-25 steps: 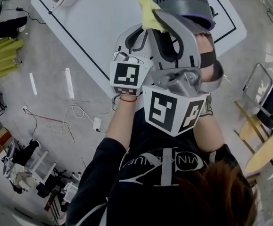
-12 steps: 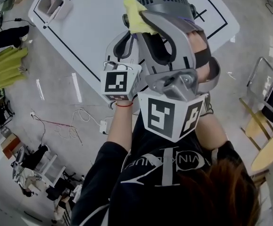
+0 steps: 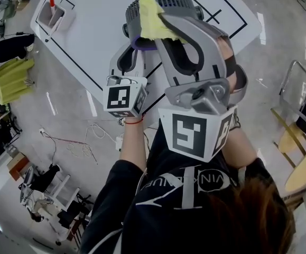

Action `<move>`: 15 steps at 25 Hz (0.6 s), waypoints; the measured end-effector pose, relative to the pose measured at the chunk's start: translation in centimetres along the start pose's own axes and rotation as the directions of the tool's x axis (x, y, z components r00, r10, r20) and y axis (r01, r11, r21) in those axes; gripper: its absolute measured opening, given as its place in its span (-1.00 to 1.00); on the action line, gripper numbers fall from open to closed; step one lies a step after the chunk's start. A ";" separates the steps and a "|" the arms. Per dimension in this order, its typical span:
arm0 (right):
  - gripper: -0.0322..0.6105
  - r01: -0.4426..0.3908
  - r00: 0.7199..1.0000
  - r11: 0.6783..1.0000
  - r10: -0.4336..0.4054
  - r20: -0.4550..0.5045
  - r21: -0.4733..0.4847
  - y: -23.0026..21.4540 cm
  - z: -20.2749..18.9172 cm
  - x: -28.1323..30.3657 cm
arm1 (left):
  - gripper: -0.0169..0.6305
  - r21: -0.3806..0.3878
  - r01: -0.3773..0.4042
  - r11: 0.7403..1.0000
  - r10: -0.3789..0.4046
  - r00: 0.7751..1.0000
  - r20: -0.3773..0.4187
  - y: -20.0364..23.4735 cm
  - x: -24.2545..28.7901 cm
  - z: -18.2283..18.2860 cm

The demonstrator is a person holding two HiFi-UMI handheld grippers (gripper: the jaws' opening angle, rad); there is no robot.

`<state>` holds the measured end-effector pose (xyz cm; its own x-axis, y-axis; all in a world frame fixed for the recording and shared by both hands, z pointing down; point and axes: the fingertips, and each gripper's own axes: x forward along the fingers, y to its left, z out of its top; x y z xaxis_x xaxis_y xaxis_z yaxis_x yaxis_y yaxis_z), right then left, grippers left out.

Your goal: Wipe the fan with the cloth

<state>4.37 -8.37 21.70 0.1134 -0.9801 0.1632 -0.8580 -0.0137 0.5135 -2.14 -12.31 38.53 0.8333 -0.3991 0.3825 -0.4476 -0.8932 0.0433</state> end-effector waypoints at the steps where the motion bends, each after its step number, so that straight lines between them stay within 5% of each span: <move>1: -0.78 0.004 1.000 1.000 -0.004 -0.001 0.000 -0.3 -0.2 -0.2 | -0.80 0.001 -0.001 1.000 0.001 1.000 0.000 0.0 0.0 0.0; 15: -0.79 0.064 0.996 0.997 -0.061 -0.066 0.044 -2.8 -4.4 -1.7 | -0.79 0.014 -0.032 0.999 0.032 0.999 -0.013 0.0 0.0 0.2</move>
<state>8.77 -5.77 23.64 0.1988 -0.9621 0.1868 -0.8702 -0.0856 0.4852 -2.05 -12.31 38.39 0.8143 -0.4248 0.3956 -0.4694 -0.8828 0.0183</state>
